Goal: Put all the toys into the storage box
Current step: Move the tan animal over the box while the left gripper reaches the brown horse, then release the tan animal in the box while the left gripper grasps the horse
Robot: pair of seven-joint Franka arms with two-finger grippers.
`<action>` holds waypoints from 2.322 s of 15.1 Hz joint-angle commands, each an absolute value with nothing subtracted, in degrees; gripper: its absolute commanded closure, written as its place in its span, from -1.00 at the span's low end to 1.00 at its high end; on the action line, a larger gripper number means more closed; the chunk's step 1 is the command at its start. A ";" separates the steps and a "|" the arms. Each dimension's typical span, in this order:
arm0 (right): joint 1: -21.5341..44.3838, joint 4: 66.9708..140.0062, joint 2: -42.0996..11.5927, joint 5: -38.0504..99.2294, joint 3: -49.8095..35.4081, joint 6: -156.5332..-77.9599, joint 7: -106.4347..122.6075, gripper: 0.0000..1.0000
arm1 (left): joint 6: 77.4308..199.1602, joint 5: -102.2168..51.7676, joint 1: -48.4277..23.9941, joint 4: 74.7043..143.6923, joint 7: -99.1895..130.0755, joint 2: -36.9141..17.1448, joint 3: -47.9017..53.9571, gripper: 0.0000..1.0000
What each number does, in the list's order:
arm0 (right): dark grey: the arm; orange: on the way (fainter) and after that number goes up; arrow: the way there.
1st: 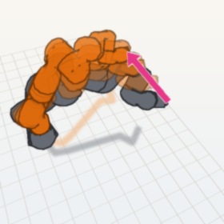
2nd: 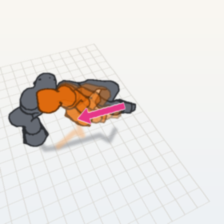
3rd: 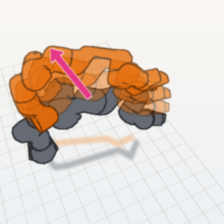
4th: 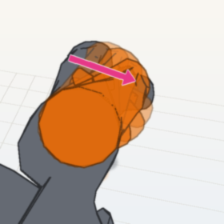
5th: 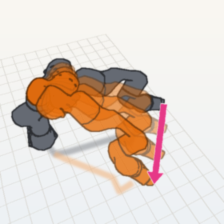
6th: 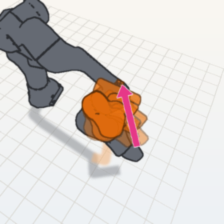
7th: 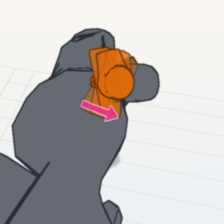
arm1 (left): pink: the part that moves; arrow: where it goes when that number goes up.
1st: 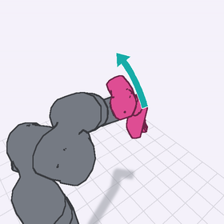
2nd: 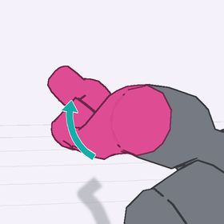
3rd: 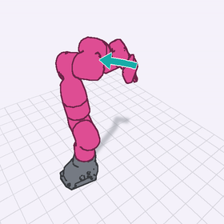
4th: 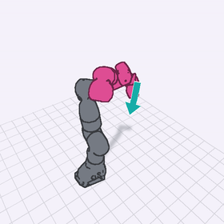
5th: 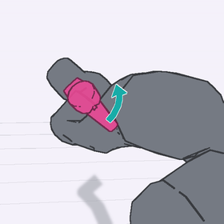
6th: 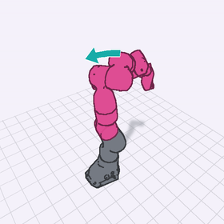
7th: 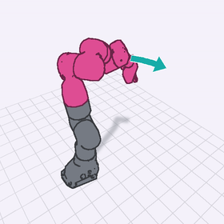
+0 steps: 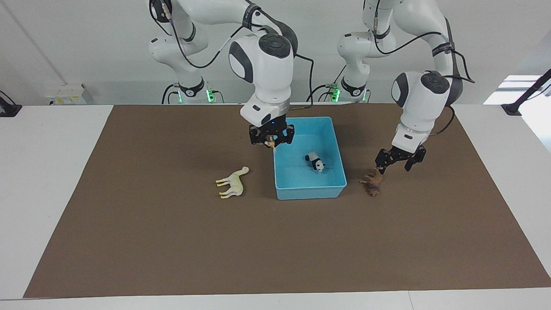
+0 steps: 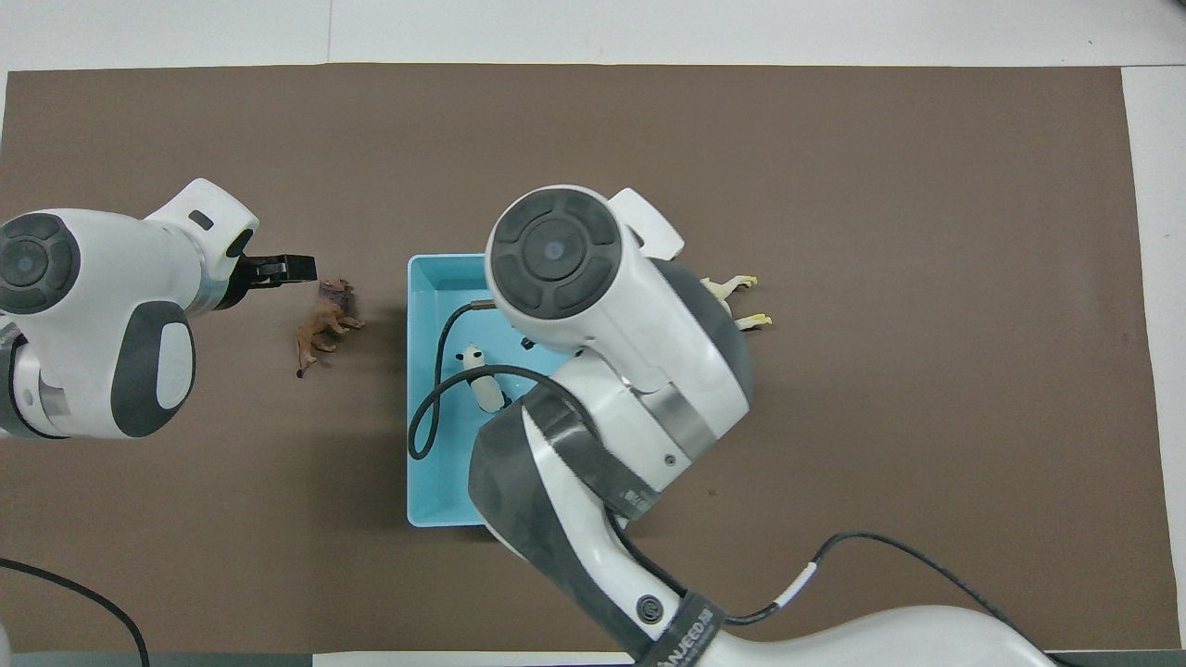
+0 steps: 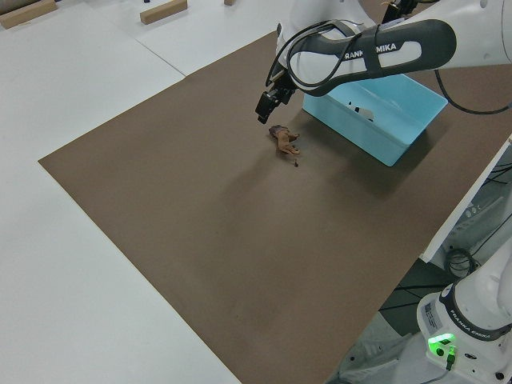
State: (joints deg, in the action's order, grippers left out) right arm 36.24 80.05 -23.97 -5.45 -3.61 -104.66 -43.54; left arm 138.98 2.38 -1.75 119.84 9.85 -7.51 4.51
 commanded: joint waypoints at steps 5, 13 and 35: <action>39.90 82.09 -29.09 -8.00 -3.25 -111.10 -52.37 -1.00 | 141.59 3.52 -2.10 112.68 11.16 -16.07 5.19 -1.00; 34.29 76.99 -27.52 -8.26 -2.81 -103.45 -47.14 -1.00 | 141.59 4.13 -3.25 114.87 11.43 -18.02 5.19 -1.00; 21.27 119.18 -15.56 -8.35 -2.81 -144.22 -20.74 -1.00 | 131.28 3.25 -4.40 107.35 17.32 -19.51 5.54 1.00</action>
